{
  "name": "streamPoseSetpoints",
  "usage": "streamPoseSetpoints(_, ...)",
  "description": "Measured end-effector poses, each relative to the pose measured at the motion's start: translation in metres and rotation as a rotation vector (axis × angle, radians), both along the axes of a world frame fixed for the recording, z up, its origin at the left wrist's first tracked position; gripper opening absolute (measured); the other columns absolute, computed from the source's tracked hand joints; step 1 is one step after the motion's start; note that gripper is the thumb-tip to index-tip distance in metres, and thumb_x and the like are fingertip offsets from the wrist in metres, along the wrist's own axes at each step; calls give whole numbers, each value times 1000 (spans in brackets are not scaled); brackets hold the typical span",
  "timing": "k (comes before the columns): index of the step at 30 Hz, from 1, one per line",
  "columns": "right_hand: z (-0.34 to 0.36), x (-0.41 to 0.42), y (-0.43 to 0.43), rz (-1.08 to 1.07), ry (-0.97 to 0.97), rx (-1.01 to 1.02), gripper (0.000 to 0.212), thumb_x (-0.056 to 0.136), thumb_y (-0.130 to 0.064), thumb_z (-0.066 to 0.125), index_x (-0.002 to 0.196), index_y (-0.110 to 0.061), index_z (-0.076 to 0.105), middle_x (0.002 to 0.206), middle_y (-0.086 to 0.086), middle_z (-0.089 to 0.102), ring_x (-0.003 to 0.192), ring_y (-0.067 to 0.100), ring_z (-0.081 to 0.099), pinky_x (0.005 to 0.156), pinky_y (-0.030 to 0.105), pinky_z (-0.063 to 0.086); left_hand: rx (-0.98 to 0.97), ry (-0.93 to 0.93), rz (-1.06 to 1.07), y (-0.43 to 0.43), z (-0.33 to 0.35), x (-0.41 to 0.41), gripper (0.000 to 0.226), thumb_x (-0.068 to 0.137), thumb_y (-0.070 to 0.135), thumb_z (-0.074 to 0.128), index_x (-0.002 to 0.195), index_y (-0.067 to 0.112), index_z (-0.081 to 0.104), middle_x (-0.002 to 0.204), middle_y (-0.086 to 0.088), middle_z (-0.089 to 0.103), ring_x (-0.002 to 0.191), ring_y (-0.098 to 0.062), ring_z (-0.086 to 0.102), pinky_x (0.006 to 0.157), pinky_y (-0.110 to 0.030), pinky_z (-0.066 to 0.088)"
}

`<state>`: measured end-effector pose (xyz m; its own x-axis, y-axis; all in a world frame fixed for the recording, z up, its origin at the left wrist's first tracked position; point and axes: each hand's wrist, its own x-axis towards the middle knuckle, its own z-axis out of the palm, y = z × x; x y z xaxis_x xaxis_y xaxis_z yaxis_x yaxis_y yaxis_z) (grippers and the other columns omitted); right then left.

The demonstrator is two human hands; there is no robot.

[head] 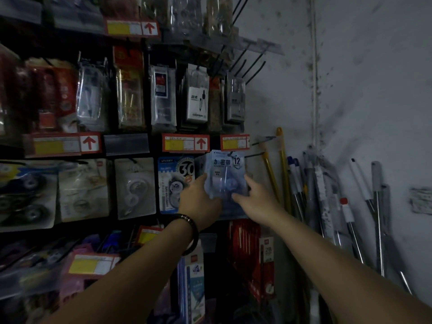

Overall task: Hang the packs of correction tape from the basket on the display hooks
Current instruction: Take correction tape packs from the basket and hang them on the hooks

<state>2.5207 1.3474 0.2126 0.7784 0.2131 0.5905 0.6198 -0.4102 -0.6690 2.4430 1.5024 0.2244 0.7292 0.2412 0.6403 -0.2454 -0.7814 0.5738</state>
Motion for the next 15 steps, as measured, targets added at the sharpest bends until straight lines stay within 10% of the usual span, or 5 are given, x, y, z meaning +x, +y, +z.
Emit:
streamPoseSetpoints(3,-14,-22,-4,-85,-45,-78,49,99,-32,65,144,-45,49,116,-8,61,91,9,65,80,31,59,17,0,-47,0,-12,-35,33,97,26,72,119,29,48,94,15,60,80,0,60,53,-5,46)
streamPoseSetpoints(9,-65,-89,5,-213,-153,-60,35,94,-31,72,127,-28,61,126,-2,57,114,15,58,91,30,49,188,-3,-117,21,-62,-131,23,94,35,72,116,29,68,95,14,70,81,-2,70,75,-25,59)
streamPoseSetpoints(15,-124,-171,26,30,7,-129,7,100,-32,67,107,-32,67,95,-13,70,80,1,67,66,19,57,341,278,-188,51,-138,-222,6,95,46,68,94,40,68,80,24,69,78,9,66,65,-9,47)
